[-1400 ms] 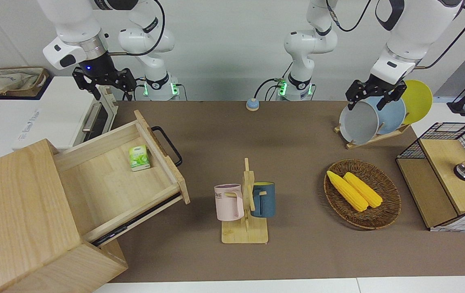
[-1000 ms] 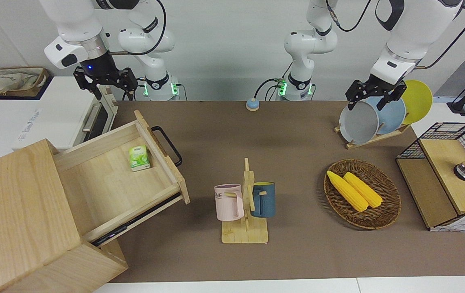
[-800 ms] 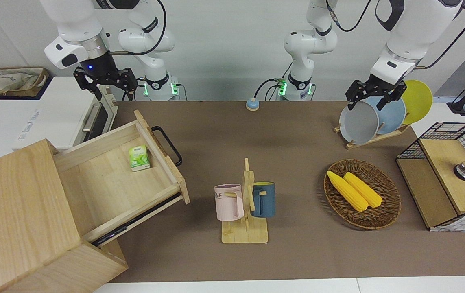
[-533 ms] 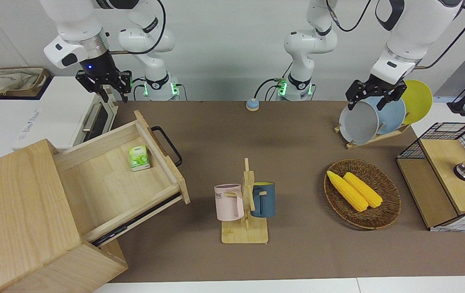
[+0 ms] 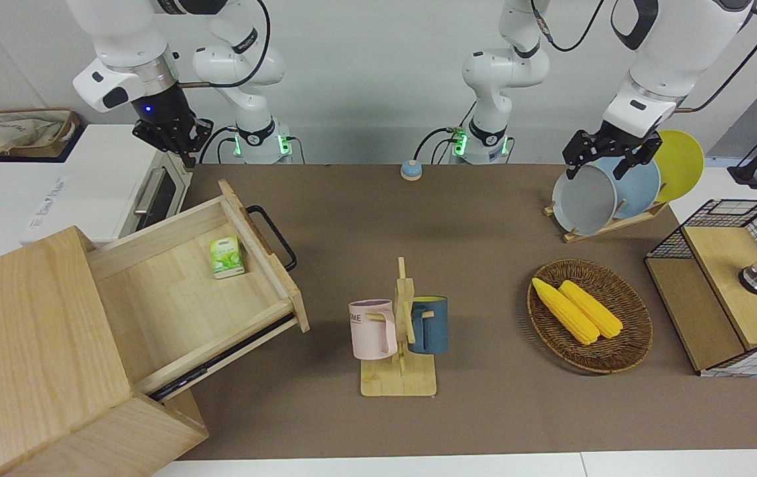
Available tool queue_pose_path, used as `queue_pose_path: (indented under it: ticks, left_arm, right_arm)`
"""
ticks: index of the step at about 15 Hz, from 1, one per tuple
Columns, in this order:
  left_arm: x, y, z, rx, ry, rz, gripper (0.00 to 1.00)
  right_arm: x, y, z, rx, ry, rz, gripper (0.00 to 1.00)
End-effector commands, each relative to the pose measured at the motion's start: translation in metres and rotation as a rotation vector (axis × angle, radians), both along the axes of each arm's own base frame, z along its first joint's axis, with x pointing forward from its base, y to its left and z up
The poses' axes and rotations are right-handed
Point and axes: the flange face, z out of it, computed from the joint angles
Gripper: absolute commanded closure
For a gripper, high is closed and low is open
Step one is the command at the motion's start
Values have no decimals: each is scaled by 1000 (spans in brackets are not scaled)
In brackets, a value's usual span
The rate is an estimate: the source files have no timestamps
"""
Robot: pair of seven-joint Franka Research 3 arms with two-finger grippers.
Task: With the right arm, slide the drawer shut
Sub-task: 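Move the right gripper up toward the open wooden drawer's front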
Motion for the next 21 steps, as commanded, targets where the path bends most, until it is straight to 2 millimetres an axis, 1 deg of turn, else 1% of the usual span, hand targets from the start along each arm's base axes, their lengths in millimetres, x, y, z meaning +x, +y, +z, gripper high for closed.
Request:
queue_pose_path:
  ticks: [1,2,3,4,7,11,15,17,19,21]
  left_arm:
    - [2,1,3,16,6,-10,7]
    - [2,1,4,16,5,-10,7]
    - [2,1,3,16,6,-10,7]
    - [2,1,4,16,5,-10,7]
    - [2,1,3,16,6,-10,7]
    - [2,1,3,16,6,-10,7]
    - [2,1,3,16,6,-10,7]
    - [2,1,3,16,6,-10,7]
    - [2,1,3,16,6,-10,7]
    - [2,1,3,16,6,-10,7]
  right_arm:
    - [-7,5,25,-7,-1,32,1000]
    - [-9,6,26,-8,8,33,1000]
    - [-10,8,32,-8,-3,34,1000]
    - [-11,13,34,-6,-6,39,1000]
    - [-14,41,34,-11,-8,12,1000]
    - [-24,99,35,-18,-19,-98,1000]
    - [-35,146,32,-17,-19,-204,1000]
    - [-35,162,24,-24,-8,-260,1000]
    - [-35,184,15,-26,-8,-309,1000]
    - [-31,202,5,-24,-13,-365,1000]
